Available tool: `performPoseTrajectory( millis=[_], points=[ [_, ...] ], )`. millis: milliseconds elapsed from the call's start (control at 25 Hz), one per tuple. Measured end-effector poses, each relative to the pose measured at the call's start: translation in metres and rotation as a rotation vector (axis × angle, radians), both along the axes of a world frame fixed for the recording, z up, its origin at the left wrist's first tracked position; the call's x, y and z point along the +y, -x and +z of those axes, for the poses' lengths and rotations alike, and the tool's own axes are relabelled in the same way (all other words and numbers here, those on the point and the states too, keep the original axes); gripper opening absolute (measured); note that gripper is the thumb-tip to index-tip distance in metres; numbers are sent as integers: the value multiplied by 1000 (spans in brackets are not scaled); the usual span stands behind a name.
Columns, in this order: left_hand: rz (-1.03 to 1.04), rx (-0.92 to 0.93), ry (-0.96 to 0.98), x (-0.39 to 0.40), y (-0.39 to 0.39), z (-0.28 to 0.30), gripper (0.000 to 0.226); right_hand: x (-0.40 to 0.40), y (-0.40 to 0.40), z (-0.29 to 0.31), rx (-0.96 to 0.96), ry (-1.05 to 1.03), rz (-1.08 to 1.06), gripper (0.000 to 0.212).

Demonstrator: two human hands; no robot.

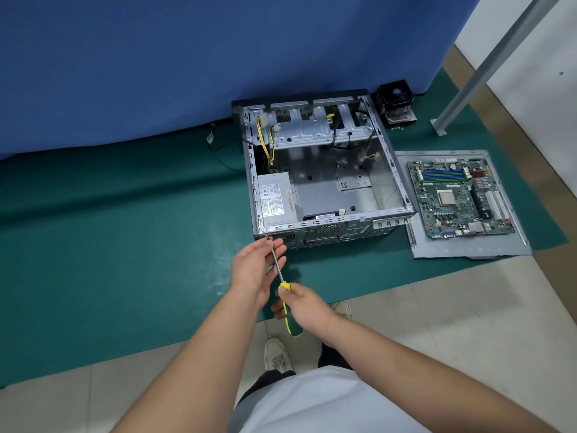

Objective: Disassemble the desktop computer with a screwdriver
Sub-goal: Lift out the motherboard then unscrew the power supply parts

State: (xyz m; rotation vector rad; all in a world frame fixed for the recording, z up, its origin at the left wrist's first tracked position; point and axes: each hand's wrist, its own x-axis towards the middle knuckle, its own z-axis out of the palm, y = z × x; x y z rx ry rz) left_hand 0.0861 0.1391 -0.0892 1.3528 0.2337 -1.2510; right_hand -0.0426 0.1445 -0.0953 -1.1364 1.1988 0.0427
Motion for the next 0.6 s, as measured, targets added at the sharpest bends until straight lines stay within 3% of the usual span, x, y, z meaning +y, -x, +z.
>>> performPoseTrajectory(
  millis=[600],
  points=[
    [-15,-28,-17,2,-4,2,11,1,-2,1,-33,13,-16,21]
  ],
)
